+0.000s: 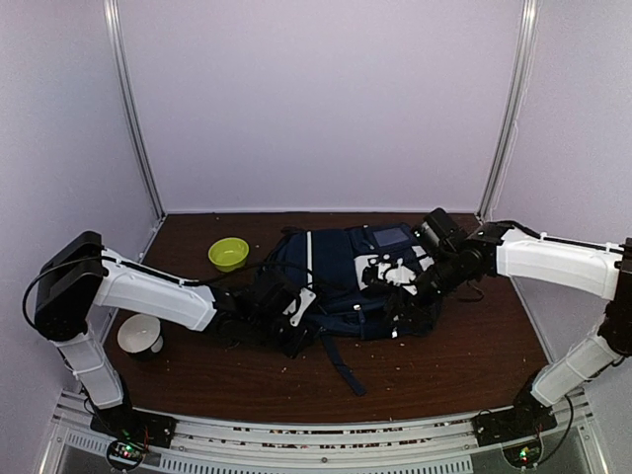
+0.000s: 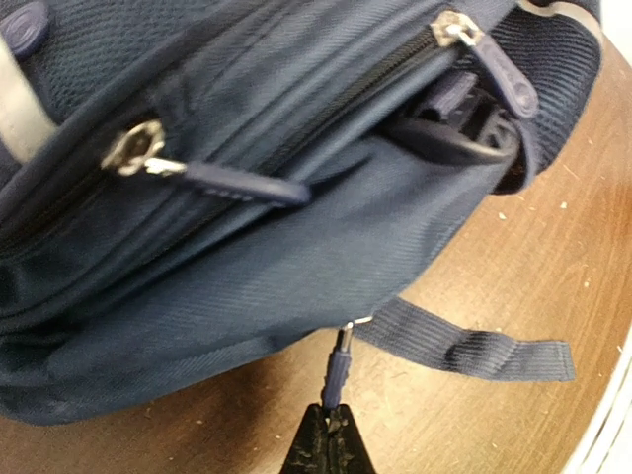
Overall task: Pack the student bag
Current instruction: Pick up the largest pocket of the bag from the student bag, then hold the largest pocket of the student bag.
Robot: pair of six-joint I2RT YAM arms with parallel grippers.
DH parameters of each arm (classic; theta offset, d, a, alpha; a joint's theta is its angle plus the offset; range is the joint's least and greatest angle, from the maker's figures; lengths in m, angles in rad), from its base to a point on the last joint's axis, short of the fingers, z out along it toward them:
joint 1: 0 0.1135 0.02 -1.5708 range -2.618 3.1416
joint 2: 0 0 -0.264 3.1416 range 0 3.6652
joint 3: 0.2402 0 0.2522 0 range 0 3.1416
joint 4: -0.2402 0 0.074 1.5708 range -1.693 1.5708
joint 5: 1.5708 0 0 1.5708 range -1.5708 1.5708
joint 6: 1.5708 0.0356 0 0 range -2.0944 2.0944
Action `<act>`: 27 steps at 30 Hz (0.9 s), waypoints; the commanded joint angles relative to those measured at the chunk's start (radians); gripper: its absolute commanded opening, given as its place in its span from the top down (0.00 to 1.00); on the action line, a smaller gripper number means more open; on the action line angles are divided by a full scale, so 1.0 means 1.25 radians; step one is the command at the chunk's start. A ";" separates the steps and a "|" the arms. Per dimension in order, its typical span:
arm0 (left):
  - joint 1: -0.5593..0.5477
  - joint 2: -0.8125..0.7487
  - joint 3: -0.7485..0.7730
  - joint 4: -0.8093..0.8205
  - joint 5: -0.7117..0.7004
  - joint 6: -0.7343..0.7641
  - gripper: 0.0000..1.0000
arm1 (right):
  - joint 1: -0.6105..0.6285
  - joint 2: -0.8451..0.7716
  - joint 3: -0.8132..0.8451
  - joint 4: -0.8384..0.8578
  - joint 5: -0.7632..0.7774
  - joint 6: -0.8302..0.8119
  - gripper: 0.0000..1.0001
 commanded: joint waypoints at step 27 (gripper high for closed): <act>0.070 0.095 0.039 0.203 0.193 -0.037 0.71 | 0.037 -0.024 -0.010 -0.021 0.029 -0.099 0.64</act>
